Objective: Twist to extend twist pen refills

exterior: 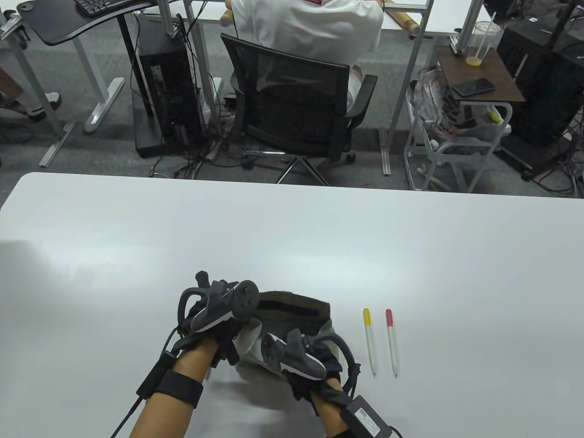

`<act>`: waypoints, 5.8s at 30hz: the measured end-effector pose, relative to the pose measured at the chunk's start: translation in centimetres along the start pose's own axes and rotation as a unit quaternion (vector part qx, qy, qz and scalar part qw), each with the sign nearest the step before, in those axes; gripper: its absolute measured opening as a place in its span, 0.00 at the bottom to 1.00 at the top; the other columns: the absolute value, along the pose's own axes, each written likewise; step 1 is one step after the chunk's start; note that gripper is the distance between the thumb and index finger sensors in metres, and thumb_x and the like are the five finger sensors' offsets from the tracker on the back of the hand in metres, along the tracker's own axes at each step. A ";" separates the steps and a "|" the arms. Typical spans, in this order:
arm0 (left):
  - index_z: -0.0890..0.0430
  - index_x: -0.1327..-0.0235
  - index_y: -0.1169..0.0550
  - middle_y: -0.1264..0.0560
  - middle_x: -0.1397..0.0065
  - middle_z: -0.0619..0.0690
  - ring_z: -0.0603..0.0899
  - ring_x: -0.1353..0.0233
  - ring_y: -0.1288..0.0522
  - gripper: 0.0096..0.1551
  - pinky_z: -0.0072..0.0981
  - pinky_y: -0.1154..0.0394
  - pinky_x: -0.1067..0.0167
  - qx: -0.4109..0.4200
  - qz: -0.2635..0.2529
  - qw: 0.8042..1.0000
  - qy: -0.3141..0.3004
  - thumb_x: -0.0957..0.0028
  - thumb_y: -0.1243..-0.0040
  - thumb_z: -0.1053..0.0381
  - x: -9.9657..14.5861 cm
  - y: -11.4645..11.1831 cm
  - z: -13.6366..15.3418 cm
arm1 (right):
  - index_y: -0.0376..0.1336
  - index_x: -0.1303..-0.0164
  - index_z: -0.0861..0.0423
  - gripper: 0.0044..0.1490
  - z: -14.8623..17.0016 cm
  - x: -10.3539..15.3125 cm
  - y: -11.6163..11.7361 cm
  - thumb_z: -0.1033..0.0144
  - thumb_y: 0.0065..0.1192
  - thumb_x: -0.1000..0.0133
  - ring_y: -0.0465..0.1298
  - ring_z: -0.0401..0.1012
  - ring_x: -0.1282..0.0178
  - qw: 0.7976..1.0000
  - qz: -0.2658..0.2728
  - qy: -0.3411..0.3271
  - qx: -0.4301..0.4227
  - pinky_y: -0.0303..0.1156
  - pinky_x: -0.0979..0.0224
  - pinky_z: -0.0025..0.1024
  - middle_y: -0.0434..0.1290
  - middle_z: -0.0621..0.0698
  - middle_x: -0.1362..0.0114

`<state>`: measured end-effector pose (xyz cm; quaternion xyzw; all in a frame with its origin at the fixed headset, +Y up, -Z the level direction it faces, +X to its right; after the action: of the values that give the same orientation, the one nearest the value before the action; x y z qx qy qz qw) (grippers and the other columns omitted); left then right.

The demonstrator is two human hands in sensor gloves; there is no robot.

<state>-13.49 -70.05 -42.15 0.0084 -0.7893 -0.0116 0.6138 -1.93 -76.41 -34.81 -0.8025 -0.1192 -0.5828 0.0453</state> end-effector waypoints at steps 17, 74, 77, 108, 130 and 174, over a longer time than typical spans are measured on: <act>0.53 0.41 0.17 0.14 0.48 0.47 0.59 0.39 0.16 0.23 0.82 0.46 0.31 -0.022 -0.013 0.999 -0.021 0.47 0.33 0.47 0.1 0.0 -0.3 | 0.71 0.44 0.47 0.29 0.5 0.2 0.2 0.64 0.60 0.58 0.79 0.34 0.66 0.999 0.012 0.007 -0.030 0.79 0.63 0.26 0.77 0.50 0.42; 0.57 0.39 0.16 0.14 0.44 0.53 0.63 0.38 0.17 0.24 0.85 0.48 0.32 0.098 -0.104 0.981 -0.132 0.45 0.33 0.49 5.6 14.2 -9.0 | 0.72 0.45 0.52 0.29 10.0 6.9 -8.4 0.65 0.60 0.57 0.82 0.35 0.68 0.823 0.270 0.112 -0.487 0.80 0.66 0.27 0.80 0.53 0.46; 0.56 0.39 0.16 0.14 0.44 0.53 0.63 0.39 0.17 0.23 0.85 0.47 0.32 0.104 -0.102 0.980 -0.138 0.45 0.33 0.50 5.6 14.3 -8.9 | 0.72 0.45 0.52 0.29 10.0 6.9 -8.4 0.65 0.60 0.57 0.82 0.35 0.68 0.823 0.270 0.112 -0.487 0.80 0.66 0.27 0.80 0.53 0.46; 0.56 0.38 0.16 0.13 0.40 0.55 0.64 0.39 0.18 0.23 0.81 0.45 0.31 0.029 0.026 0.999 -0.005 0.45 0.31 0.53 2.7 10.5 5.1 | 0.69 0.39 0.54 0.36 10.6 7.2 -7.4 0.56 0.65 0.57 0.82 0.37 0.67 0.842 0.269 0.132 -0.450 0.79 0.65 0.28 0.79 0.55 0.40; 0.56 0.35 0.18 0.13 0.44 0.52 0.62 0.41 0.17 0.26 0.80 0.44 0.31 -0.037 0.200 0.972 0.115 0.46 0.29 0.50 -0.3 -5.8 11.6 | 0.69 0.38 0.54 0.37 10.4 6.7 -6.9 0.53 0.66 0.58 0.82 0.37 0.67 0.863 0.259 0.143 -0.410 0.79 0.65 0.28 0.78 0.55 0.39; 0.57 0.22 0.28 0.20 0.29 0.56 0.67 0.30 0.23 0.41 0.84 0.49 0.31 0.021 -0.056 0.996 -0.059 0.44 0.38 0.35 2.9 6.2 -1.5 | 0.69 0.38 0.53 0.37 10.5 6.8 -6.9 0.53 0.67 0.59 0.82 0.37 0.67 0.871 0.262 0.148 -0.389 0.79 0.65 0.28 0.78 0.54 0.39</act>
<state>-12.70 -63.95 -38.83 0.0649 -0.8225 -0.0304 0.5642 8.05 -66.62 -32.16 -0.6611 0.3399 -0.6609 -0.1031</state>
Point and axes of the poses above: the tracker on the back of each hand, its own z axis roughly to the little-finger side, its own x axis roughly from the fingertips to the wrist, y = z × x, the point moved 5 cm from there along -x, roughly from the wrist to the fingertips
